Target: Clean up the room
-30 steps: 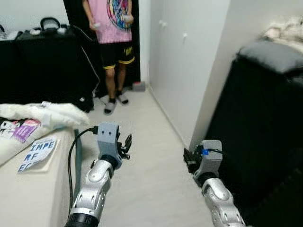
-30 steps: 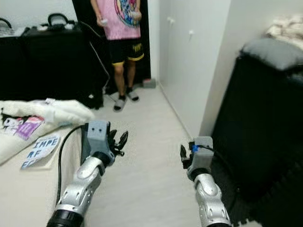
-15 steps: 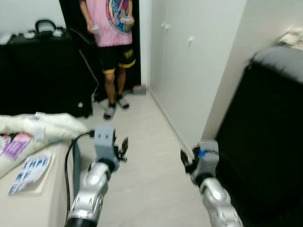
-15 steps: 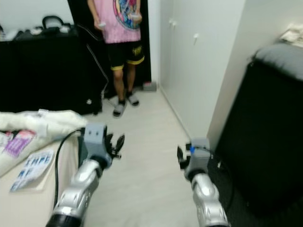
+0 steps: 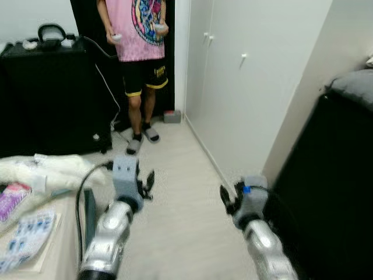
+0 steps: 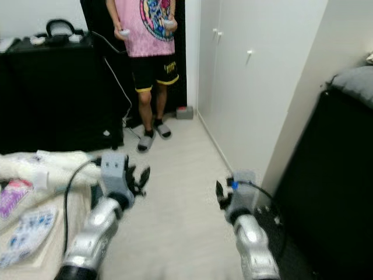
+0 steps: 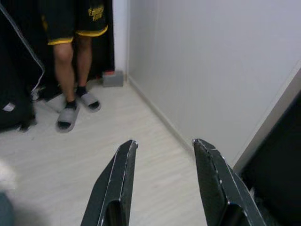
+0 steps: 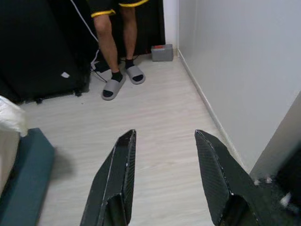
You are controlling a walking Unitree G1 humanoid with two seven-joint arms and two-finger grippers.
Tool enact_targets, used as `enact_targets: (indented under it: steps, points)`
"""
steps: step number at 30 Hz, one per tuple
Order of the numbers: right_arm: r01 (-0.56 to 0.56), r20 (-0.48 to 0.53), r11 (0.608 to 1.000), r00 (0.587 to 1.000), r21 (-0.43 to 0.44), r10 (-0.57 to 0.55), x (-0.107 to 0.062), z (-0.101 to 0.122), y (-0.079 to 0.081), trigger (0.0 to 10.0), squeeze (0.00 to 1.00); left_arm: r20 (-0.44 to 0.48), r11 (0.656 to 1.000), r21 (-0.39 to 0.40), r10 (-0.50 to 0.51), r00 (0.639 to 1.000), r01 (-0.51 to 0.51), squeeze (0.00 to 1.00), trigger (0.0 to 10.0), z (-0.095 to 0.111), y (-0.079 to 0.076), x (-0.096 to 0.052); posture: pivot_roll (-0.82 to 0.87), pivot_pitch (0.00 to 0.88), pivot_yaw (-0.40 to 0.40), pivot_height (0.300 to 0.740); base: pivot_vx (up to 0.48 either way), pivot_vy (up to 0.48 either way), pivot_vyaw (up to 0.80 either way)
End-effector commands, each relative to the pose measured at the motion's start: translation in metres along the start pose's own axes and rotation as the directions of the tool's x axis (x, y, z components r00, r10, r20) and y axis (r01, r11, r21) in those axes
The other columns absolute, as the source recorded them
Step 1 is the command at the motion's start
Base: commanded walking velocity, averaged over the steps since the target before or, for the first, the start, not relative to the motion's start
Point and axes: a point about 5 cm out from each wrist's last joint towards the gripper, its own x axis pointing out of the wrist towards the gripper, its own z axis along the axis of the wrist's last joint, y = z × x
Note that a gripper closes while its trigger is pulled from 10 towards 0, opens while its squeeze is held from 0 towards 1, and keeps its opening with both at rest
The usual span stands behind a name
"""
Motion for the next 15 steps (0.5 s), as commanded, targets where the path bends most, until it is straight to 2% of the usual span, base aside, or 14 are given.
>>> enact_targets:
  steps: [1,15]
  points:
    - [-0.008,0.000,1.000,1.000,0.018,0.008,0.0006,-0.0005,0.0037,10.0,0.00,-0.013,1.000,0.001,0.020,1.000,-0.020,0.00,10.0,-0.0031,0.0056,-0.0030,0.00,0.000,-0.019,0.740,0.394,0.000,0.00]
    - [-0.015,0.000,1.000,1.000,0.016,0.015,0.0003,-0.0002,0.0038,10.0,0.00,-0.014,1.000,-0.004,0.020,1.000,-0.020,0.00,10.0,-0.0033,0.0050,-0.0026,0.00,0.000,-0.019,0.740,0.397,0.000,0.00]
